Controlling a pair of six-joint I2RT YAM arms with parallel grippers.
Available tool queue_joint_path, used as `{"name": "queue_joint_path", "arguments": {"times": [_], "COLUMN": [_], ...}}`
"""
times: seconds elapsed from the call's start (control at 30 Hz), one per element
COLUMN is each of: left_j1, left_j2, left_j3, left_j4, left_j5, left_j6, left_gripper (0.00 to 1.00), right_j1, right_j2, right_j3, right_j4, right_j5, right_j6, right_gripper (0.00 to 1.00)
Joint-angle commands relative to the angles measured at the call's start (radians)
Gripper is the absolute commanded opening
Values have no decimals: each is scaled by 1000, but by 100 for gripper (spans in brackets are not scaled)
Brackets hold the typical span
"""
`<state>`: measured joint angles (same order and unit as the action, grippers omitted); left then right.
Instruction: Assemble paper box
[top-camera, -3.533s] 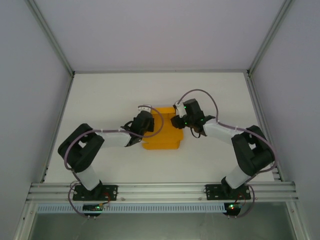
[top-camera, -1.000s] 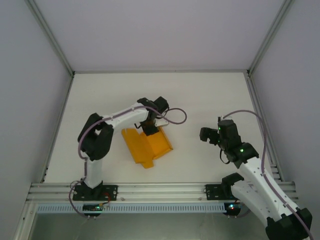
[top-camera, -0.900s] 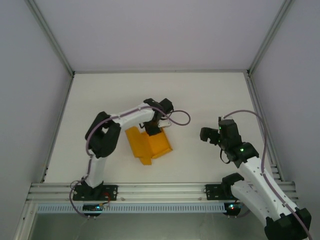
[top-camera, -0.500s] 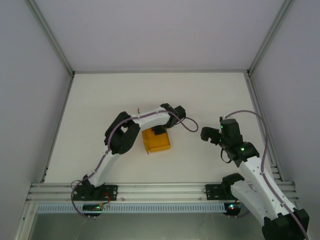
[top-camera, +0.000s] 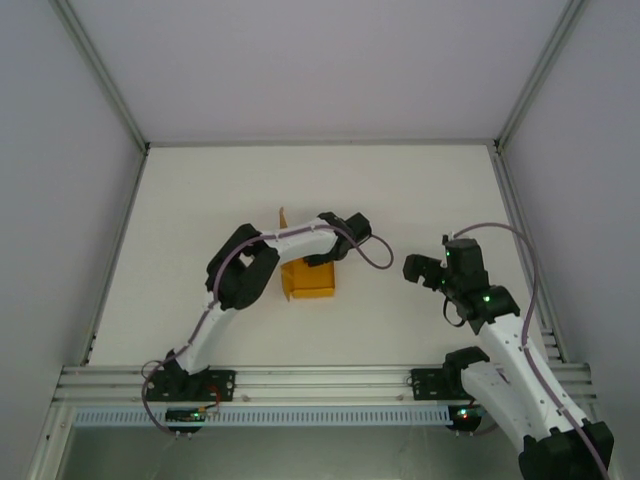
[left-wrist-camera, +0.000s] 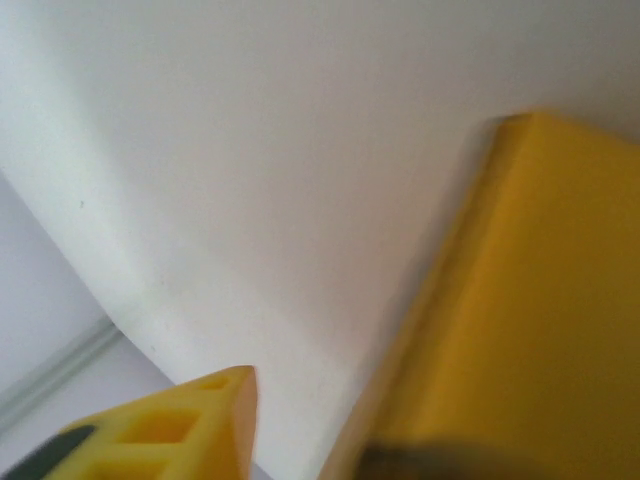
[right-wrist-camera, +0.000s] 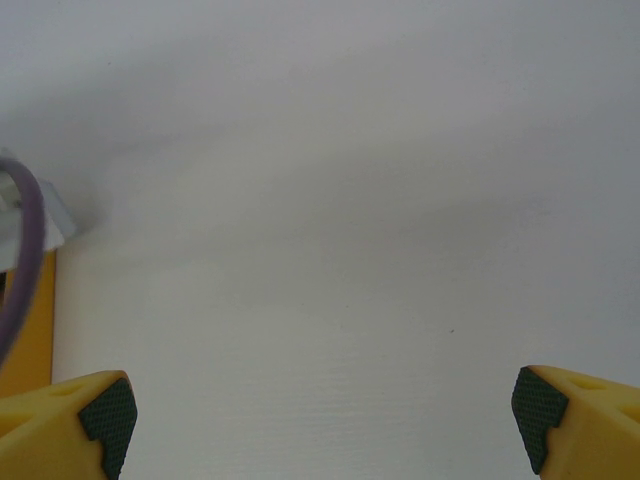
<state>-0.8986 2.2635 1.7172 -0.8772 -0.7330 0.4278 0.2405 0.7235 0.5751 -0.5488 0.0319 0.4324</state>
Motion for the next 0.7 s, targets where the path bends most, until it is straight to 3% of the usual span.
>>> {"name": "queue_joint_path", "arguments": {"times": [0.0,0.2,0.27,0.33,0.43,0.53,0.67], "left_j1": [-7,-18,-19,-20,-19,-6,77], "left_j2": [-62,-202,-249,-290,-370,-513,-707], "left_j3": [-20,-25,-48,-64,-84,-149,-240], "left_j4": [12,-64,-57,-43,18,210,431], "left_j5": [161,273,306,324,350,351,253], "left_j6": [71,144,160,158,124,43,-236], "left_gripper": [55,80,82,99,100,100,100], "right_j1": [-8,-11,-12,-13,-9,4,110], "right_j2": [-19,-28,-26,-20,11,101,320], "right_j3": [-13,-11,-6,-2,11,30,154], "right_j4": [6,16,27,47,123,229,263], "right_j5": [-32,-78,-79,-88,-101,-175,-151], "right_j6": [-11,-40,-46,-54,-115,-185,-337], "right_gripper": [99,99,99,99,99,99,99]}}
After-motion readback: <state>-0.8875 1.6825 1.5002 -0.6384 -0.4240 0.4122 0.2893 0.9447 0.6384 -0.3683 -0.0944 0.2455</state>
